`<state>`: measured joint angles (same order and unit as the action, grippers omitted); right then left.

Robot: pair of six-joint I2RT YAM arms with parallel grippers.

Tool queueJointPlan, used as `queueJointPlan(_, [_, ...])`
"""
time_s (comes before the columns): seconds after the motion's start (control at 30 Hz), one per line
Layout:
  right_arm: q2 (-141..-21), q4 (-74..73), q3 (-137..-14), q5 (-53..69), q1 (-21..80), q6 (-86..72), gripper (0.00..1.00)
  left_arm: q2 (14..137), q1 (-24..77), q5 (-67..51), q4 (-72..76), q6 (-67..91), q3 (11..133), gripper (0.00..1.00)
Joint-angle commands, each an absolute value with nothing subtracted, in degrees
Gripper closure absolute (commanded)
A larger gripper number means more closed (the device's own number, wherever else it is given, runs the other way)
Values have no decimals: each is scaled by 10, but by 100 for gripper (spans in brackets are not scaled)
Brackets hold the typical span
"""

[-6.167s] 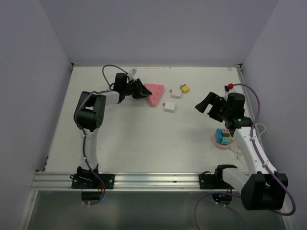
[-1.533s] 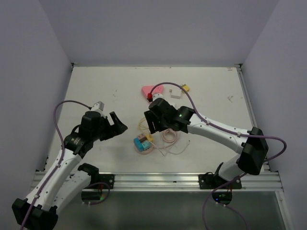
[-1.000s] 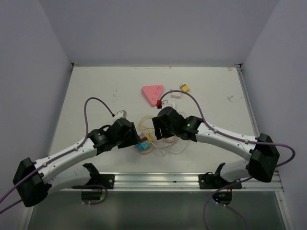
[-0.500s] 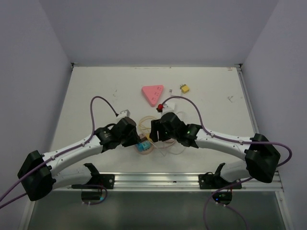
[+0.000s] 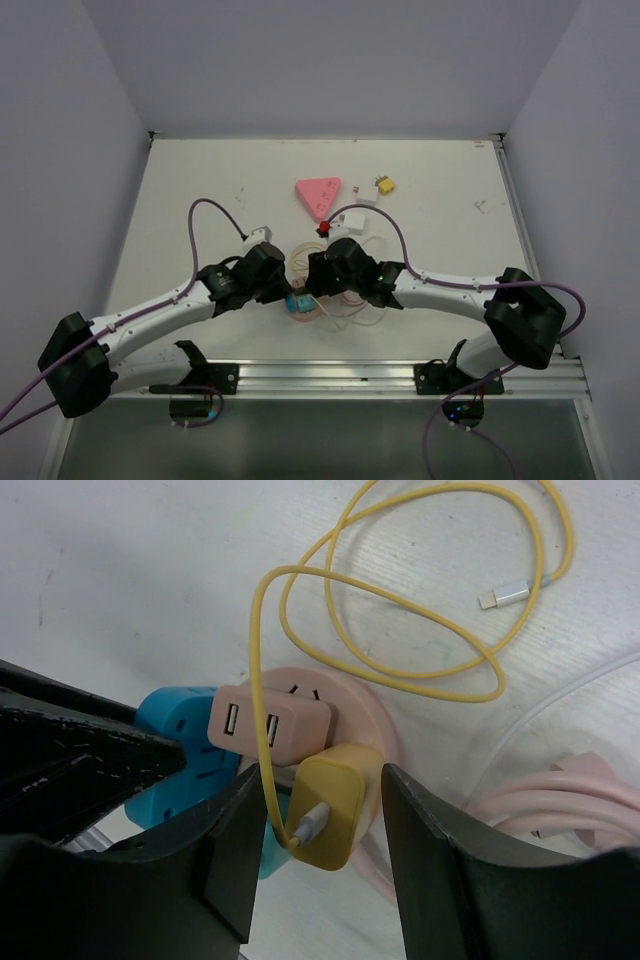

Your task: Pull the plug off the socket

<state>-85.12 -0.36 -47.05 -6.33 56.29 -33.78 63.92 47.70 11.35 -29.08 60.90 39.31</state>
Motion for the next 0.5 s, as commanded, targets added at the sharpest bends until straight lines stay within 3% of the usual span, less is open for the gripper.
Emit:
queueJointPlan(0.0, [-851,2,-463,-125,577,-348,48,656,479,128,-273,600,409,76])
queueJointPlan(0.23, [-843,-28,-457,-168,596,-378,54,688,479,126,-265,589,433,76])
queueJointPlan(0.47, [-867,-57,-473,-206,612,-392,64,691,480,121,-272,586,448,64])
